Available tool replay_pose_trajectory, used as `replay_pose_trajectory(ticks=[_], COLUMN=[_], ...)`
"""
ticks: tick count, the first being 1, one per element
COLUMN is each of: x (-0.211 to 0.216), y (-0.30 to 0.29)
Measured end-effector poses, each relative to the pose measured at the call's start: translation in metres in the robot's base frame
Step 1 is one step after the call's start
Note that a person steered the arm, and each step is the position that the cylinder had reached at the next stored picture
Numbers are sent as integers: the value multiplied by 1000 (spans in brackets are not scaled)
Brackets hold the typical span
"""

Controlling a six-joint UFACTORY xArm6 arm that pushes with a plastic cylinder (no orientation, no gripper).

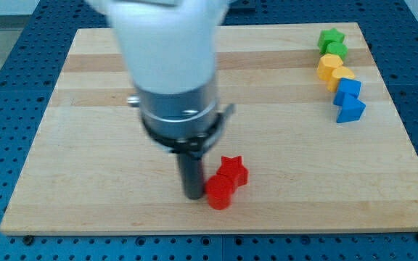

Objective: Move the red star to the bottom of the blue triangle

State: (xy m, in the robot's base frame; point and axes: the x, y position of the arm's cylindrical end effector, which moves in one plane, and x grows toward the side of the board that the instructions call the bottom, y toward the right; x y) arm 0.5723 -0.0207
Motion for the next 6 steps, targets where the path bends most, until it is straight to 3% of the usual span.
replay_pose_trajectory(ticks=[1, 4, 6], x=[0, -10, -46], y=[27, 15, 103])
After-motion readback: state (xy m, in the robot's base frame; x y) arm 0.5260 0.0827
